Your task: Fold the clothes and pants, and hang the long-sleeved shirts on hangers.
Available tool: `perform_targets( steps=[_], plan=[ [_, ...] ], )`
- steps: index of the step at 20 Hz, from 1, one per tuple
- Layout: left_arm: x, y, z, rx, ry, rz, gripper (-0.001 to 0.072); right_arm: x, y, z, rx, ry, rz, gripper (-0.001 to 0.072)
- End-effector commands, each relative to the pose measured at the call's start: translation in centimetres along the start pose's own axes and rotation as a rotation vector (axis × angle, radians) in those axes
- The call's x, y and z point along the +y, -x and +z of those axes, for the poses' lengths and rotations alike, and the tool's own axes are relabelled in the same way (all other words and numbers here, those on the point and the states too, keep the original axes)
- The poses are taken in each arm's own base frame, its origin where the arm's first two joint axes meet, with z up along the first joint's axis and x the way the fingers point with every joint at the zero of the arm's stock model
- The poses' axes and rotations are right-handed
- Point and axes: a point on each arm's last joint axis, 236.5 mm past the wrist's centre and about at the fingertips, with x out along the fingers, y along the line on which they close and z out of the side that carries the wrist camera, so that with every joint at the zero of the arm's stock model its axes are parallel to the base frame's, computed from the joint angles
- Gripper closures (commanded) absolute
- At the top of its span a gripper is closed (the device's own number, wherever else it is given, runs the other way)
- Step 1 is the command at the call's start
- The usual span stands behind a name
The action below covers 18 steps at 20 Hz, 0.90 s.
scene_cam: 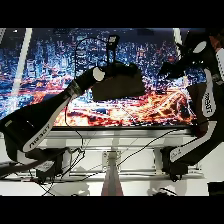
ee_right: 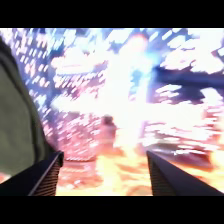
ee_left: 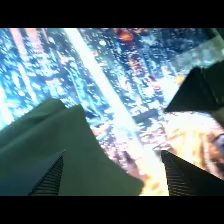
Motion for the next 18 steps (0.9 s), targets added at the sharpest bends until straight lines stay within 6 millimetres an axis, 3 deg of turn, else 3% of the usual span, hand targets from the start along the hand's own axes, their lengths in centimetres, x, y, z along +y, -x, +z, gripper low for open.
perform_targets(
  steps=[1, 5, 9, 10, 12, 14, 15, 17, 18],
  plan=[
    [2.8, 1.2, -0.3, 0.065, -0.078, 0.039, -0.0009, 3.7, -4.0, -0.9, 0.018, -0.046, 0.246, 0.0081],
    [8.5, 3.8, -0.6, 0.161, -0.095, 0.108, -0.0008, 8.9, -8.8, -0.8, 0.016, -0.059, 0.335, 0.0083],
    [15.2, 9.0, -0.3, 0.259, -0.119, 0.219, -0.0007, 14.7, -12.3, -1.6, 0.004, 0.046, 0.314, 0.0099],
    [16.6, 10.3, 0.5, 0.248, -0.111, 0.247, -0.0007, 16.1, -13.0, -1.8, -0.005, 0.071, 0.312, 0.0174],
    [18.7, 13.1, 2.7, 0.198, -0.088, 0.295, -0.0005, 18.4, -13.9, -2.1, -0.023, 0.124, 0.302, 0.0484],
    [20.3, 16.3, 4.8, 0.148, -0.070, 0.340, 0.0028, 19.7, -13.2, -1.7, -0.041, 0.177, 0.294, 0.0687],
    [21.0, 18.2, 5.7, 0.127, -0.060, 0.362, 0.0201, 19.9, -12.3, -1.2, -0.053, 0.208, 0.282, 0.0693],
    [22.2, 21.7, 6.8, 0.104, -0.038, 0.401, 0.0655, 18.8, -9.0, 0.4, -0.104, 0.254, 0.212, 0.0693],
    [22.8, 23.6, 7.2, 0.099, -0.034, 0.427, 0.0694, 17.7, -6.6, 1.4, -0.144, 0.258, 0.158, 0.0693]
  ],
)
